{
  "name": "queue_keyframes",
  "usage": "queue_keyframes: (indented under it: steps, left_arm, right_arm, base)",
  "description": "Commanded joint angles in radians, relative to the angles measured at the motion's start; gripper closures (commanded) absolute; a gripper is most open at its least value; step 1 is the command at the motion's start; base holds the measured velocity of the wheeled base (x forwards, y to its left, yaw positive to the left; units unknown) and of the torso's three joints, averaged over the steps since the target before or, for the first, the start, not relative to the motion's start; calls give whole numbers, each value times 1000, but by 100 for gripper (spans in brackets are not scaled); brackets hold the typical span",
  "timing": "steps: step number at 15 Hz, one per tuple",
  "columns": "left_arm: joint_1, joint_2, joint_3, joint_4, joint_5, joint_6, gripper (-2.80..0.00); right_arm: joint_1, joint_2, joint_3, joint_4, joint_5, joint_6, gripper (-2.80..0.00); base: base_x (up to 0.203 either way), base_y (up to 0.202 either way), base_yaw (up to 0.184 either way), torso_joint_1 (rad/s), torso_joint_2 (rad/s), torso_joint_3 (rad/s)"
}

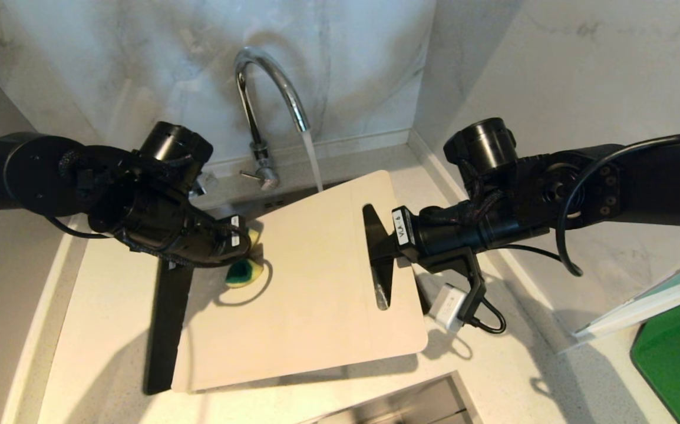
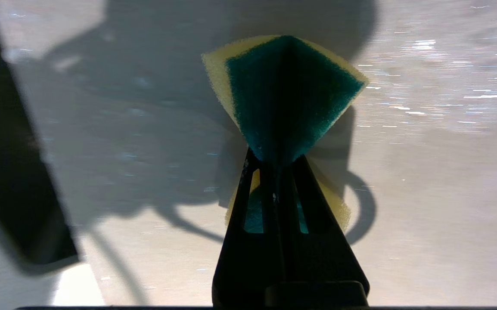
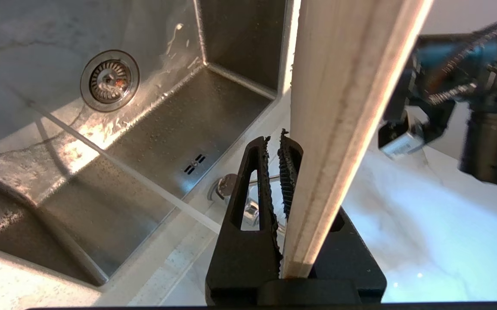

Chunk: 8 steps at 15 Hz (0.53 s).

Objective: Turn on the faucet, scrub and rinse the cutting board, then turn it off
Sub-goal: Scrub the cutting board underwater

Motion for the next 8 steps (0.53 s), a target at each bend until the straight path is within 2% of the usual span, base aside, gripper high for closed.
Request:
queue_keyframes:
  steps: [1, 3, 8]
  left_arm:
    - [56, 2, 5, 9, 1, 30, 0]
    - [95, 4, 5, 12, 0, 55, 0]
    - [133, 29, 20, 12, -1, 95, 0]
  right_arm:
    - [0, -3, -5, 1, 8, -16, 0]
    - [0, -9, -6, 1, 11, -16, 0]
    - [-4, -64, 11, 4, 18, -14, 0]
  base:
    - [0, 0, 0, 0, 0, 0]
    - [0, 0, 0, 0, 0, 0]
    - [0, 0, 0, 0, 0, 0]
